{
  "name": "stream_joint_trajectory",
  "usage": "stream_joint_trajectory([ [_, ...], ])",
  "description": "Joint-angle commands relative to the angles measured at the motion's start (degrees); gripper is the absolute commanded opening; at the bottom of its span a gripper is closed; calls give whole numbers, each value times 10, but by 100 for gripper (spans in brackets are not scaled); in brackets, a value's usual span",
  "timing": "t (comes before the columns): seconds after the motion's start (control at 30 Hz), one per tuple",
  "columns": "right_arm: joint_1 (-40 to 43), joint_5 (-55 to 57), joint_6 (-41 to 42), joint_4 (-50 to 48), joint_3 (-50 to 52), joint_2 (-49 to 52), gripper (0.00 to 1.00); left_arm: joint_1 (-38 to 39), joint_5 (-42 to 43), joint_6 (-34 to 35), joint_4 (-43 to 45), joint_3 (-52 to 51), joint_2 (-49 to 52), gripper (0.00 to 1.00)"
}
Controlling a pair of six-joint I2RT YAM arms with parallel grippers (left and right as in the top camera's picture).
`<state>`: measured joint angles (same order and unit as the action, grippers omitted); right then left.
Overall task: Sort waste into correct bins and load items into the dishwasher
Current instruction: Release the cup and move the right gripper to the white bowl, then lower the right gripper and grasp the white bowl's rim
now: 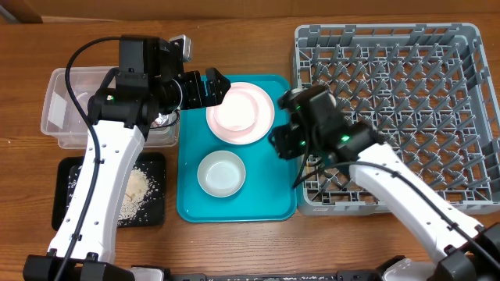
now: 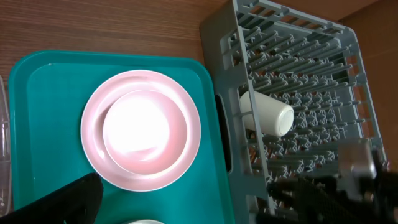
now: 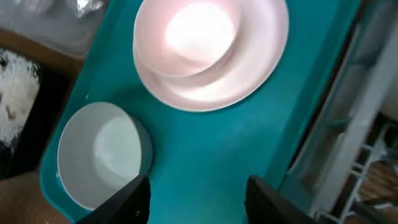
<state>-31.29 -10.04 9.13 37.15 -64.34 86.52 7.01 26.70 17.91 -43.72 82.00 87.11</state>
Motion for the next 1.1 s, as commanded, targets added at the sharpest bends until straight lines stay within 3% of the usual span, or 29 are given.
stream_joint_trajectory([
  [0.0, -24, 50, -4, 12, 1, -6, 52, -3, -5, 3, 0, -2, -1, 100],
  [0.77, -31, 95, 15, 135, 3, -3, 58, -3, -5, 3, 0, -2, -1, 100],
  [1.07, -31, -9, 16, 116, 3, -3, 62, -3, -5, 3, 0, -2, -1, 100],
])
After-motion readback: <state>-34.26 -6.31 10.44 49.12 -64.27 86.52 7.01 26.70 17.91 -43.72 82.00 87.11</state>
